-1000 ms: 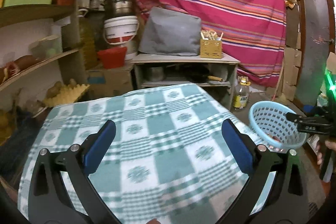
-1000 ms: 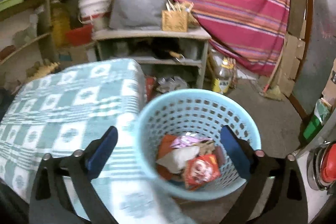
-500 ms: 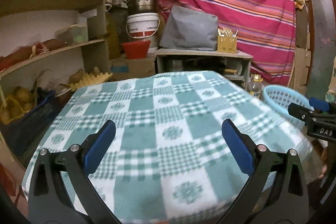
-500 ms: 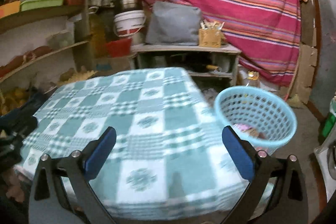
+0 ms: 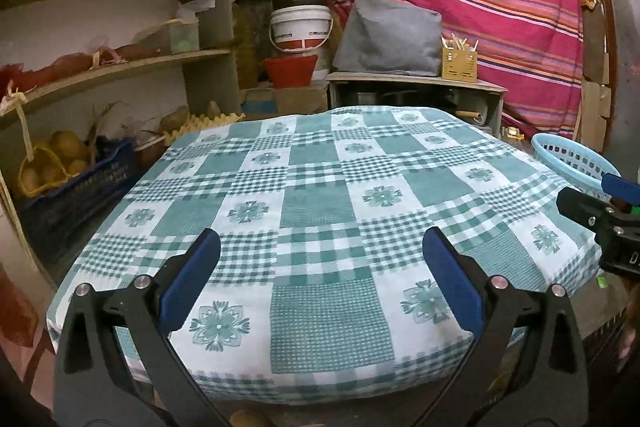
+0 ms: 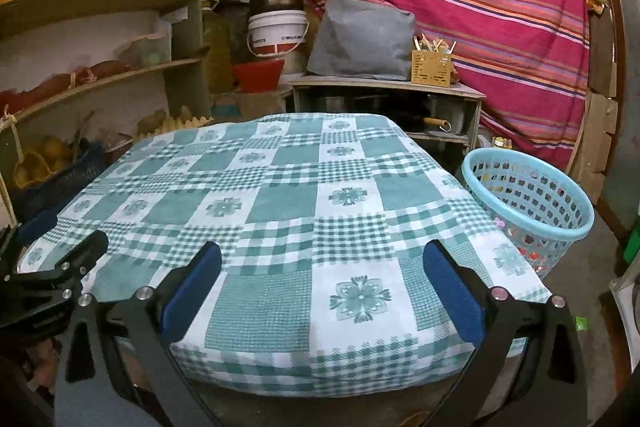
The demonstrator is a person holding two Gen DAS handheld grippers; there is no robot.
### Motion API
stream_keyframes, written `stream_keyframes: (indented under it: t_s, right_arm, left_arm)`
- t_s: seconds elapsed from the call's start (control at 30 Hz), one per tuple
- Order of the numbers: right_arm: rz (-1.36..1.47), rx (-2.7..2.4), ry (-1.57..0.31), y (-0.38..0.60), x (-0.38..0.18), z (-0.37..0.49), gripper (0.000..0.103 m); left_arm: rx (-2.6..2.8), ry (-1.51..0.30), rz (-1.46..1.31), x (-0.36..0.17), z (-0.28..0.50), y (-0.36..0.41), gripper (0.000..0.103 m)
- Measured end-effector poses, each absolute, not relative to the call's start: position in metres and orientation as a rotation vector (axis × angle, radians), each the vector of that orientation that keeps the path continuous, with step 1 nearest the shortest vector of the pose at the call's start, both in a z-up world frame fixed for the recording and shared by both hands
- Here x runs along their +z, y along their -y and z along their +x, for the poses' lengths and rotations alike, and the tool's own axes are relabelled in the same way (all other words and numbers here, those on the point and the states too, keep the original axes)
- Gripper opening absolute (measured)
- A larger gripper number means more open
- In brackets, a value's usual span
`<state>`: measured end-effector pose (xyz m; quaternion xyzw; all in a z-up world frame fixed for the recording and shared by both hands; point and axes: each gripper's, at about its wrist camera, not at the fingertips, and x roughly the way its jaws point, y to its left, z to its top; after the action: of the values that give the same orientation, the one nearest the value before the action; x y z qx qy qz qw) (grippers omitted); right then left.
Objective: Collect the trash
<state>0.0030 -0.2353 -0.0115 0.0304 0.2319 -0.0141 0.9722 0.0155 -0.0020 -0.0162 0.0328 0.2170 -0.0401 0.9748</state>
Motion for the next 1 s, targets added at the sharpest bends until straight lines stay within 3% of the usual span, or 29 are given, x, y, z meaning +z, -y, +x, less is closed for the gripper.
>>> stream_keyframes:
  t_s: [1.0]
  right_arm:
    - [0.003, -0.013, -0.413, 0.209, -0.006, 0.015, 0.098]
  left_arm:
    - [-0.068, -0.411, 0.017, -0.022, 0.032, -0.017, 0.098]
